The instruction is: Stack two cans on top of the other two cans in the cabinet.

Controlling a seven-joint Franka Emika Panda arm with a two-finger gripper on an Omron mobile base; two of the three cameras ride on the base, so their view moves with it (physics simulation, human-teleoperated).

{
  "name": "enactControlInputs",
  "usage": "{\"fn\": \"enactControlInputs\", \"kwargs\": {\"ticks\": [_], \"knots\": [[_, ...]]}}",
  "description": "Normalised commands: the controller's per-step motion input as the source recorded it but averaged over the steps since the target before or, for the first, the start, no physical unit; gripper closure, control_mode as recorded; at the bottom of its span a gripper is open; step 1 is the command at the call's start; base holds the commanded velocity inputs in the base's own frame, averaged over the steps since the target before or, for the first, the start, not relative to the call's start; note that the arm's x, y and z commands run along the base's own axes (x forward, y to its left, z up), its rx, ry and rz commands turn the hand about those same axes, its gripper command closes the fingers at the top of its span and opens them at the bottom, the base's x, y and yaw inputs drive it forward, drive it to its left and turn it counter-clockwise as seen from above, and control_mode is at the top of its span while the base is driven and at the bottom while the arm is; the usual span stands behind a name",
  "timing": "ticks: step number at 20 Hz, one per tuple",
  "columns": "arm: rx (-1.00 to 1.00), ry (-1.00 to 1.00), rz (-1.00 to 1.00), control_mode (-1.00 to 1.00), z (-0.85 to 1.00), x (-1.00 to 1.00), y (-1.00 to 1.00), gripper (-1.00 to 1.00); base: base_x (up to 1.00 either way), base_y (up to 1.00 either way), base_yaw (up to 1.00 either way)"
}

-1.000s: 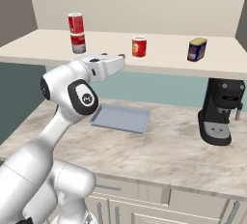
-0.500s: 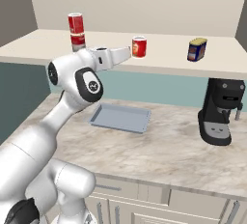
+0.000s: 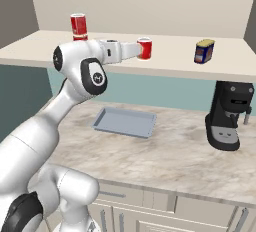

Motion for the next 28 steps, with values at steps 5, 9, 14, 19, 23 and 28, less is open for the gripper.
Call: {"fn": "enactControlInputs", "kwargs": {"ticks": [5, 9, 14, 19, 23, 28], "knots": [[0.08, 0.00, -0.10, -1.00, 0.14, 0.10, 0.00, -1.00, 0.00, 0.00, 0.00], [0.05, 0.00, -0.07, -1.00, 0.03, 0.12, -0.04, -1.00, 0.00, 0.00, 0.00], [0.11, 0.00, -0.03, -1.00, 0.00, 0.11, -0.05, -1.00, 0.00, 0.00, 0.00], [0.18, 0.00, 0.00, -1.00, -0.01, 0.03, -0.05, -1.00, 0.00, 0.00, 0.00], [0.19, 0.00, 0.00, -1.00, 0.00, 0.04, -0.03, -1.00, 0.00, 0.00, 0.00], [0.13, 0.00, 0.00, -1.00, 0.00, 0.09, -0.02, -1.00, 0.00, 0.00, 0.00]]}}
